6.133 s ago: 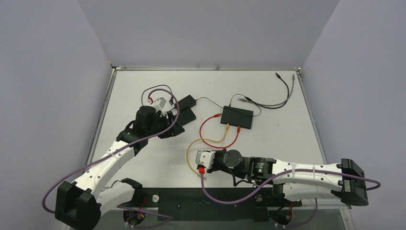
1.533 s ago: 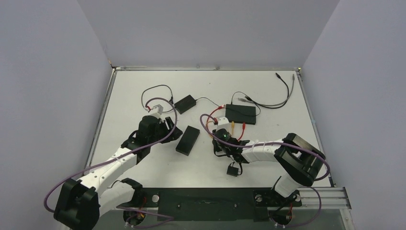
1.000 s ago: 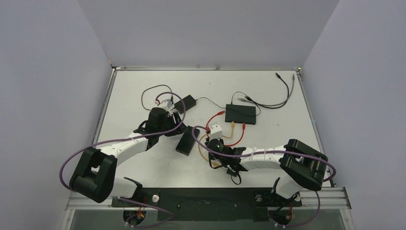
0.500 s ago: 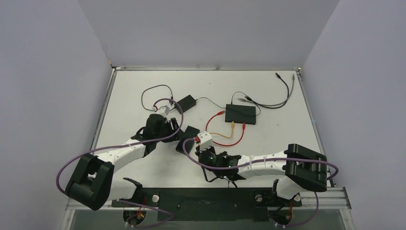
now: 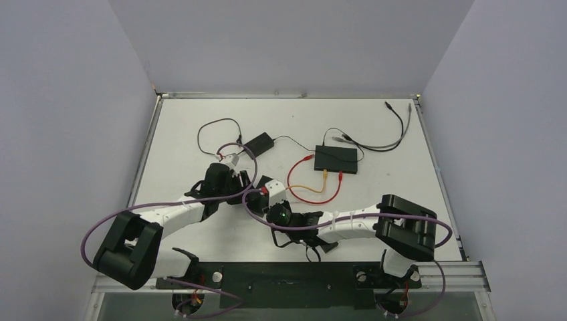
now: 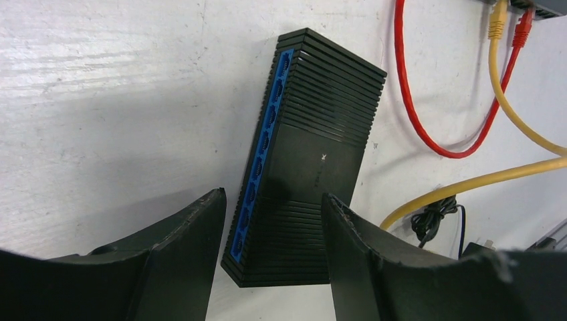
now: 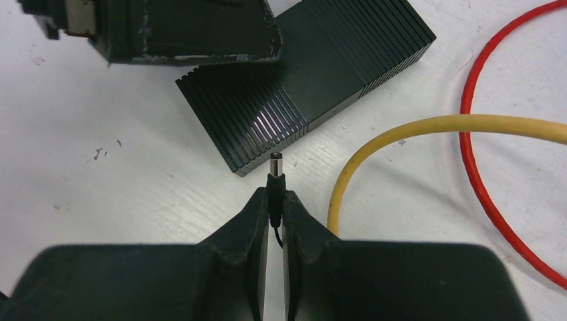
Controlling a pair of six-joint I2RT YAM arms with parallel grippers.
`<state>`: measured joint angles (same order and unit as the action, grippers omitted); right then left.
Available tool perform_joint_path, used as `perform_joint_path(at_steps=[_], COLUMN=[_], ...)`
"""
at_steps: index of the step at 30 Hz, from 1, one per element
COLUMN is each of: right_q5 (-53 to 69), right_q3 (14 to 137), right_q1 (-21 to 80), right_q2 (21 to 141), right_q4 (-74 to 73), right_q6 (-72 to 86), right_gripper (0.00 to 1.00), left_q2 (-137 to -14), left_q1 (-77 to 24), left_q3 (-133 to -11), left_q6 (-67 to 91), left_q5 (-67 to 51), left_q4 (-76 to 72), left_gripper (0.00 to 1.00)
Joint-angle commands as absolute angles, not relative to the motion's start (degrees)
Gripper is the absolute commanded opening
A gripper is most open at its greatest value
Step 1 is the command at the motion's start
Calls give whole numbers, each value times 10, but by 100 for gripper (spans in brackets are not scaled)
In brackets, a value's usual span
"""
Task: Insert the plug into the switch port
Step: Adjust the switch port at the center of the board.
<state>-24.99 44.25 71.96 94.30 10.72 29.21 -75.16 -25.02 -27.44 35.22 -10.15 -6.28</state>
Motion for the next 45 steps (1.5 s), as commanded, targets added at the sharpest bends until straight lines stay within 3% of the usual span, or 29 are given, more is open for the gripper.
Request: perform_joint_path(at_steps=[1,20,31,40,45], right_q5=[-227,-207,-208,-62,-45], right_q3=[468,460,505,581,577], right_q1=[697,607,566,559,560], right_q2=[959,1010,1042,1067,1053], right_q4=[137,165,159,101,76], right_q6=[301,311,285,181,163], right_gripper=[0,0,0,0,0], left_q2=[-749,-754,-751,-714,-690], left_q1=[-247,-265,-329,-362,-379], left_q3=[-269,-239,-217,-183,-165], left_q6=[344,345,386,421,447], left_q5=[-130,-174,-164,-160,-149], left_q4=[-95,-103,-130,-153,-172], left_gripper=[52,51,51,51,51])
